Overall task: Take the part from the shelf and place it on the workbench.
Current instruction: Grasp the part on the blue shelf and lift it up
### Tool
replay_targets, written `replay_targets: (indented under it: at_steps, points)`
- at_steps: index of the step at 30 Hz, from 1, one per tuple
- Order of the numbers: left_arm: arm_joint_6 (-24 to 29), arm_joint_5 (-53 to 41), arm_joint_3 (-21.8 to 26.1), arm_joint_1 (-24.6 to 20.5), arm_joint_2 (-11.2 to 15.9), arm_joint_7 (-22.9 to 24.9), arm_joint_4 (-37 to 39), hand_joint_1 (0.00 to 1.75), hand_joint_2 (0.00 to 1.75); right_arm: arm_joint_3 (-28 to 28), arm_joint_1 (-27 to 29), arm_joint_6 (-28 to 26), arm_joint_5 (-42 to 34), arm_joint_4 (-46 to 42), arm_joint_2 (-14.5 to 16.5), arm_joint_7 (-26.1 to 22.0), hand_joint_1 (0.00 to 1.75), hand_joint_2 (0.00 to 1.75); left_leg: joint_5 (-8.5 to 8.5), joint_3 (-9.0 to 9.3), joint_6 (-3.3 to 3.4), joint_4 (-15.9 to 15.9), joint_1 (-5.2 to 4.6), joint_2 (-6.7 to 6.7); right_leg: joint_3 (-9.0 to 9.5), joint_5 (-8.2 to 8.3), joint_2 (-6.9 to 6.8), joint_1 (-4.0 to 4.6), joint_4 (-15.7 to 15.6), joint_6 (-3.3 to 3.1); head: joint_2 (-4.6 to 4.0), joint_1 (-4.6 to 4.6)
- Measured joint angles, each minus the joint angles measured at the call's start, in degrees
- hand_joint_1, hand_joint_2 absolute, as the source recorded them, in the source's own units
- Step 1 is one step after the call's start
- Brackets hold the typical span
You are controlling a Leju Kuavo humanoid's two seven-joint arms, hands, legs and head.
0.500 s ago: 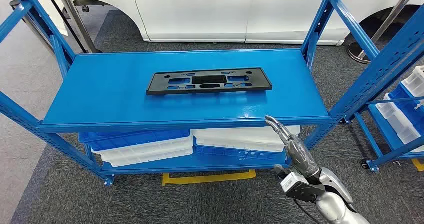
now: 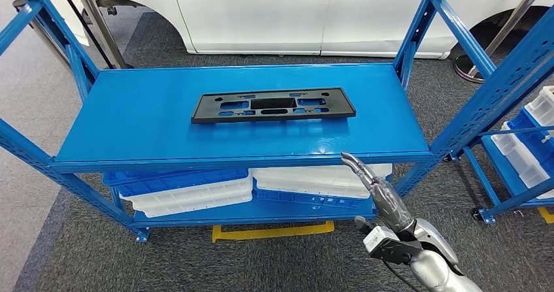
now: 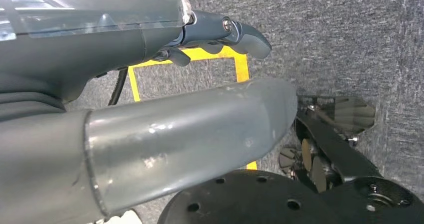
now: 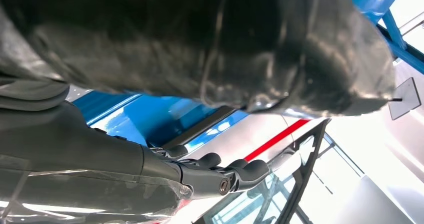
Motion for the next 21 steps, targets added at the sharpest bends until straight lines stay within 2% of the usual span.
replay_targets:
  at_steps: [10,15,21]
  points:
    - [-0.49,-0.44,-0.07,-0.01,-0.03,0.36,-0.29,0.0,0.0,0.46,-1.67,-0.04,0.38,0.48,-0.01,0.92,0.0,0.0,0.0,-0.04,0.0,0.0,0.0,0.03,-0.01,0.0,0.03,-0.01,0.01,0.0,0.0,0.0]
    - [-1.19,-1.63,-0.52,-0.29,-0.03,0.86,-0.78,0.0,0.0,2.5,-9.76,1.56,1.98,4.99,0.44,4.58,0.0,0.0,0.06,-0.02,0.02,0.0,0.0,0.09,-0.01,0.07,0.09,-0.01,0.04,0.01,0.0,0.0]
    - [-1.57,-2.67,-1.51,-0.72,-0.03,1.62,-1.31,0.0,0.0,5.41,-20.62,2.96,2.5,14.6,3.15,6.53,0.0,0.0,0.15,-0.01,0.03,0.01,0.0,0.0,-0.02,0.11,0.0,0.0,0.07,0.01,0.0,0.0]
